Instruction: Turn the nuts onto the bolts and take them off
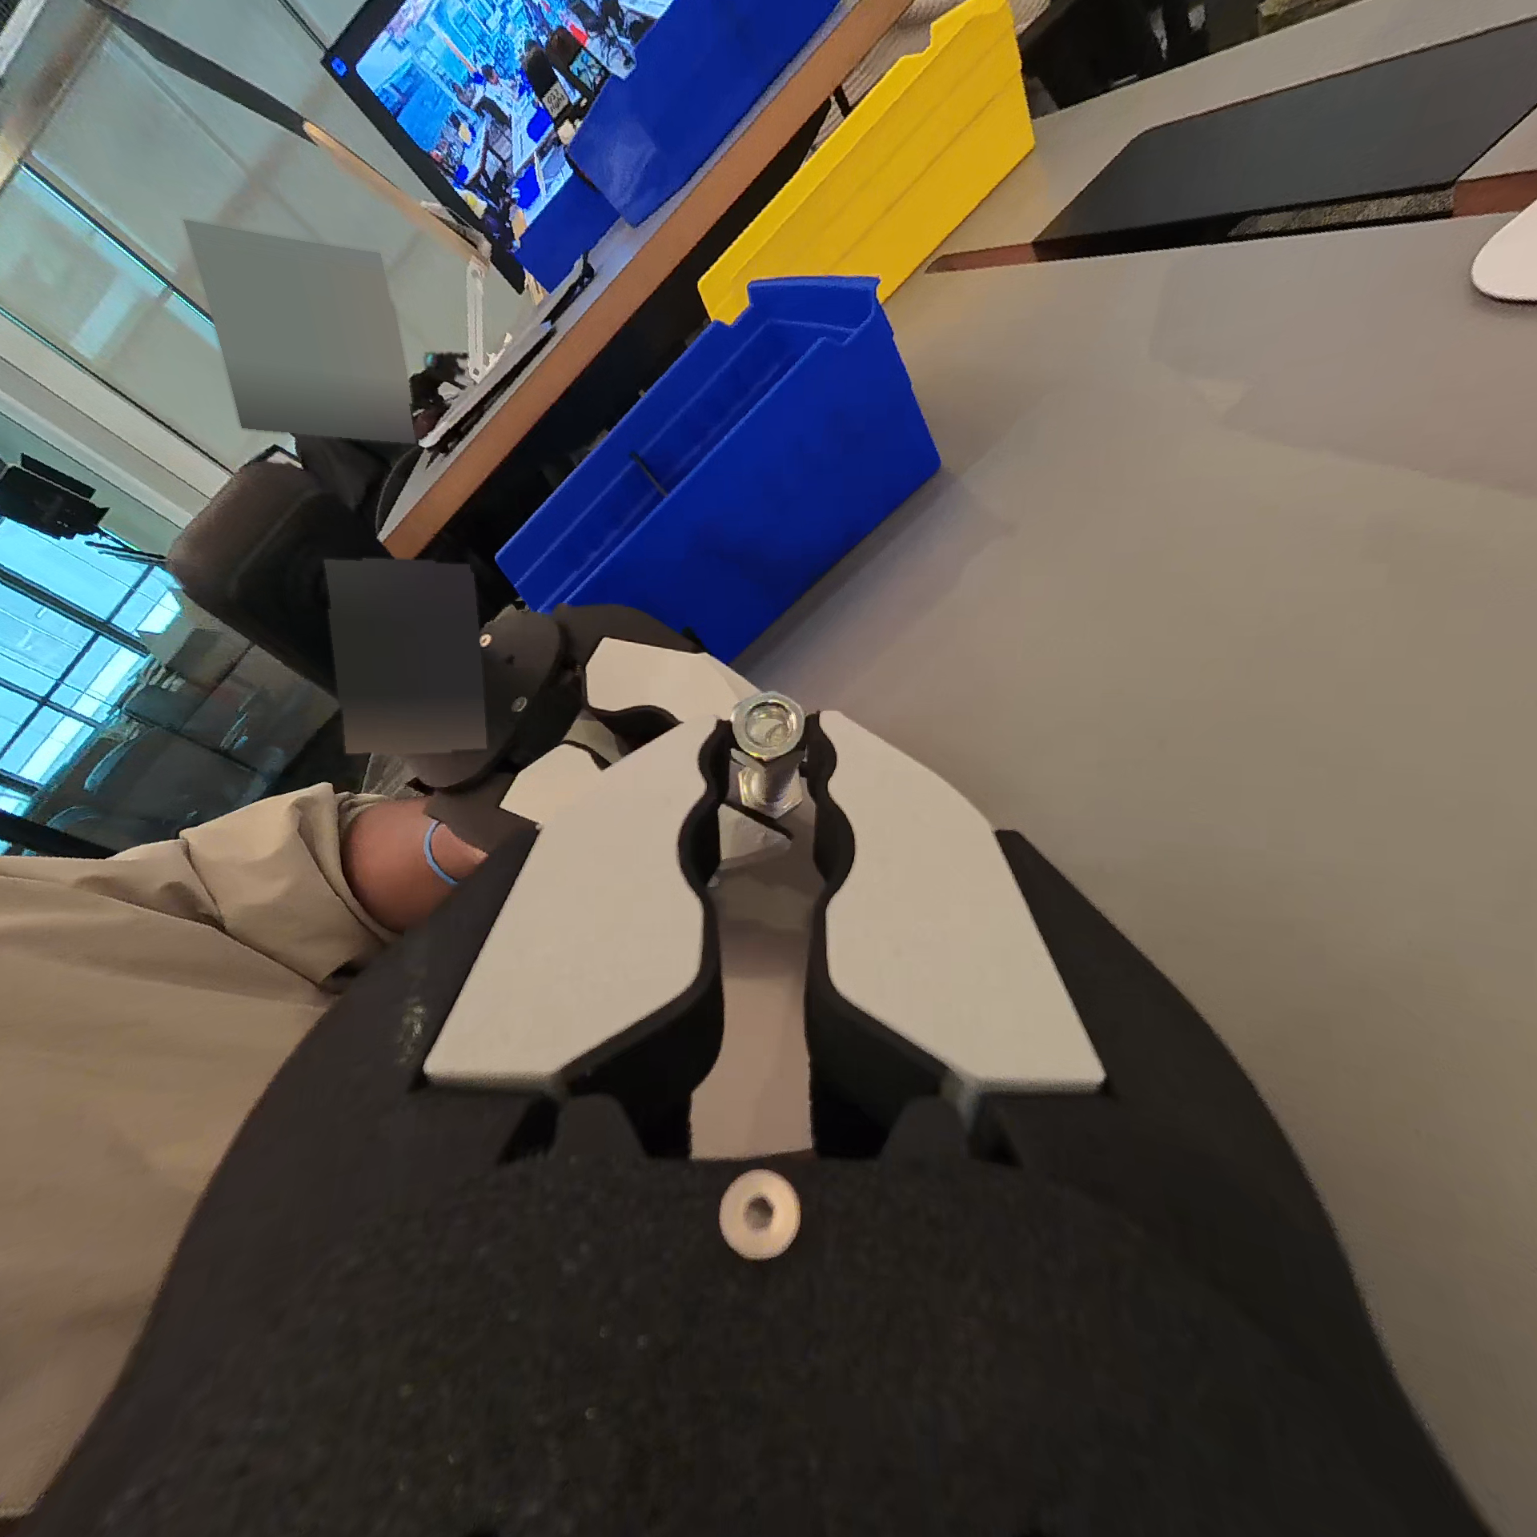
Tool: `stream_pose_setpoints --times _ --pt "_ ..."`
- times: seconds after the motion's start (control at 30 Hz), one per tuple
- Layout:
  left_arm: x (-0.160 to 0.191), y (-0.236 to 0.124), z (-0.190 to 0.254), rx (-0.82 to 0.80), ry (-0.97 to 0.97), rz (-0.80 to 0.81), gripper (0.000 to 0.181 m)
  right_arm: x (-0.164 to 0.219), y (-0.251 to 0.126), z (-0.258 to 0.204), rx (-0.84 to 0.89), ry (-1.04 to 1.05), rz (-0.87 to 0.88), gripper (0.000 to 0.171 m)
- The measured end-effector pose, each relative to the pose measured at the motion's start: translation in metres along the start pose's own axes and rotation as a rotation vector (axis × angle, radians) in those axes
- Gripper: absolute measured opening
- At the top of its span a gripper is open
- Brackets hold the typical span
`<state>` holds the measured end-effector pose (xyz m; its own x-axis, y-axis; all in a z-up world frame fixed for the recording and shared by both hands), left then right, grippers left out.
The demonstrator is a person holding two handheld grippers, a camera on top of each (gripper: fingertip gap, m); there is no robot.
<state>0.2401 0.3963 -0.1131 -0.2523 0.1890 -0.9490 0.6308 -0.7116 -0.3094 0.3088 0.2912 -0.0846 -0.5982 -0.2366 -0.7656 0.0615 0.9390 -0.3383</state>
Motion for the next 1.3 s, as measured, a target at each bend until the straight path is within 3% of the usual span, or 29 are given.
stream_pose_setpoints --times 0.33,0.57,0.73,0.83,1.03,1.3 --pt "0.001 0.001 0.003 -0.117 0.133 -0.059 0.017 0.005 0.002 0.004 0.029 0.078 0.001 0.017" --pt "-0.006 -0.003 0.009 -0.297 0.311 -0.082 0.017 0.004 0.002 0.004 -0.083 0.272 0.044 0.017" --pt "-0.002 -0.001 0.006 -0.299 0.288 -0.11 0.017 0.008 0.005 0.005 -0.041 0.316 0.063 0.017" --pt "-0.006 -0.004 0.004 -0.126 0.144 -0.026 0.017 0.005 0.0 0.002 -0.074 0.224 0.074 0.017" --pt "-0.018 -0.017 0.006 0.475 -0.278 0.197 0.017 -0.002 -0.019 -0.016 -0.268 -0.091 0.091 0.017" --pt "-0.026 -0.03 0.045 1.155 -0.424 0.265 0.017 0.003 -0.045 -0.062 -0.709 -0.46 0.019 0.017"
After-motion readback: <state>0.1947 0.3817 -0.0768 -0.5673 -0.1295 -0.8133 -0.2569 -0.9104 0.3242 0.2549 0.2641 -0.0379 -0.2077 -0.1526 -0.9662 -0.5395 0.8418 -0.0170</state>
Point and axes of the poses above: each gripper's, where its closed fingertips meet, y out along the fingers, x out of its underside, z = x × y across the jaws, the point moved 7 cm from there along -y, back along the fingers, and after that the axes turned 11 degrees about x, right-handed, at the moved point
